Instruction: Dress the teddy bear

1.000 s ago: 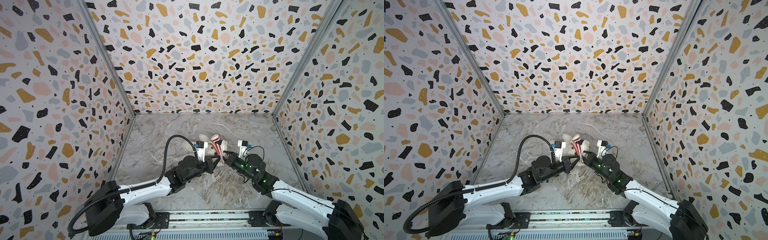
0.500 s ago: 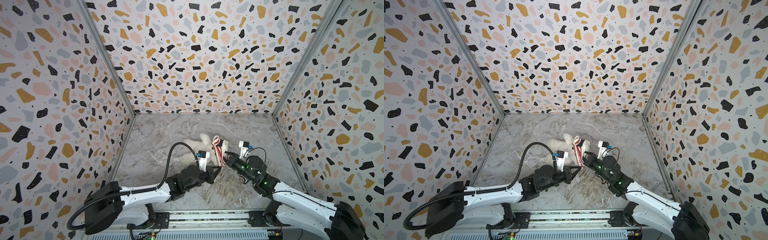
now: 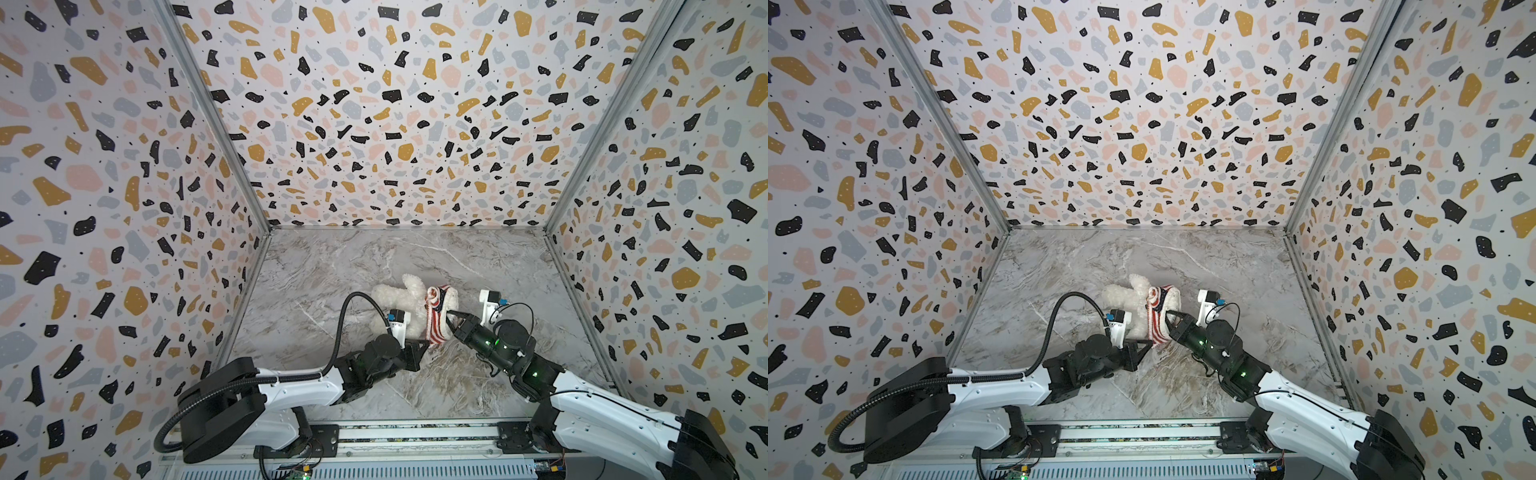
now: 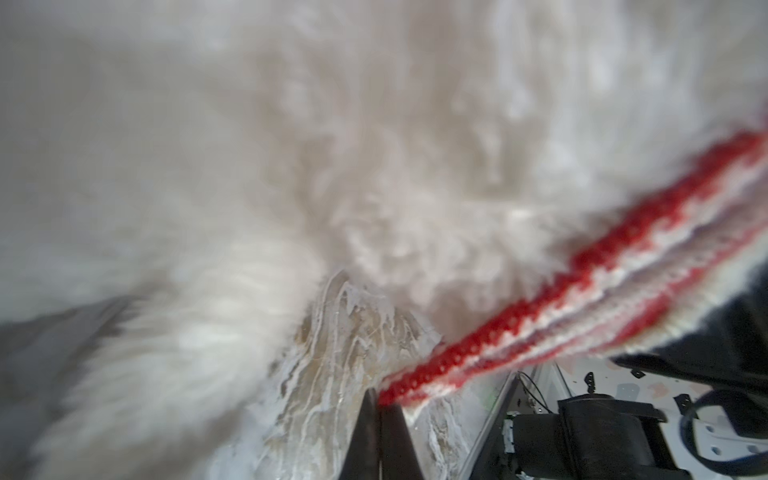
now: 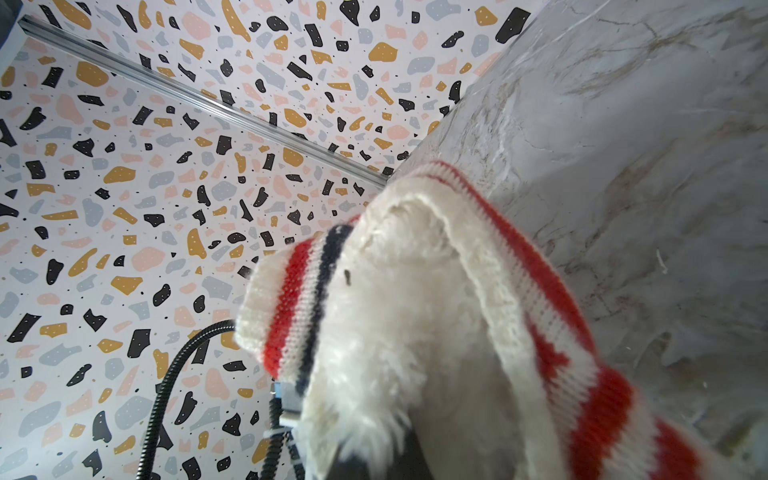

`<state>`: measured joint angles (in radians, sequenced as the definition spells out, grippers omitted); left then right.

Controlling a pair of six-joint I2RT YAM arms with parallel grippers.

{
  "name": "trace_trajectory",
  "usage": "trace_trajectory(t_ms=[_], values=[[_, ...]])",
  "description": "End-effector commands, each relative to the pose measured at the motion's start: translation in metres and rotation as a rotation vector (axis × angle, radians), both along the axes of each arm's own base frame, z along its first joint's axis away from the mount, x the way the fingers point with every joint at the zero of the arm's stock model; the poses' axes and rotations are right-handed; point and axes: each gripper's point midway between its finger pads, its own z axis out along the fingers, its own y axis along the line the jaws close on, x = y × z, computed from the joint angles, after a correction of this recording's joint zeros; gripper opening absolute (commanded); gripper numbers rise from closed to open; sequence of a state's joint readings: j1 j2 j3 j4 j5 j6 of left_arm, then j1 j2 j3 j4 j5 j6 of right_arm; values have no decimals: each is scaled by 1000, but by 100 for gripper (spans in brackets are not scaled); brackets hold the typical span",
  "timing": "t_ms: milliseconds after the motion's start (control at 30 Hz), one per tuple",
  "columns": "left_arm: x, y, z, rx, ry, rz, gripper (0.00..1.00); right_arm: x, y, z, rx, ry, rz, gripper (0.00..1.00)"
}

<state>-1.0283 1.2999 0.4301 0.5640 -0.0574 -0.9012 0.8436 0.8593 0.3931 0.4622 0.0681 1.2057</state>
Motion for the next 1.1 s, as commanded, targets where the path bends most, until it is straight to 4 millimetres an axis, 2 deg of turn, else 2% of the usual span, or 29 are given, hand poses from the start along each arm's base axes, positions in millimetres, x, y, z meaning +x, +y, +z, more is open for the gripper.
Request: trace_trajectory(t_ms=[0, 267, 433, 533, 667, 767, 833, 967, 1067], values=[[2, 20, -21, 107, 15, 9, 0, -1, -7, 54, 117, -105, -23, 0], [10, 20, -1, 126, -44, 13, 0, -2, -1, 50, 95, -100, -3, 0], [7, 15, 40, -4, -138, -11, 0, -3, 0, 37, 61, -79, 5, 0], [13, 29, 58, 3, -202, 49, 0, -5, 1, 36, 51, -79, 22, 0], [33, 58, 40, 145, -171, 123, 0, -9, 5, 44, 42, -103, 54, 0], [42, 77, 22, 189, -114, 151, 0, -11, 10, 53, 38, -134, 92, 0], [46, 84, 19, 184, -100, 160, 0, -12, 14, 58, 28, -154, 129, 0], [48, 86, 29, 177, -123, 158, 0, -10, 18, 54, -55, -173, 149, 0], [42, 70, 51, 112, -168, 71, 0, -5, 18, 41, -135, -182, 147, 0]])
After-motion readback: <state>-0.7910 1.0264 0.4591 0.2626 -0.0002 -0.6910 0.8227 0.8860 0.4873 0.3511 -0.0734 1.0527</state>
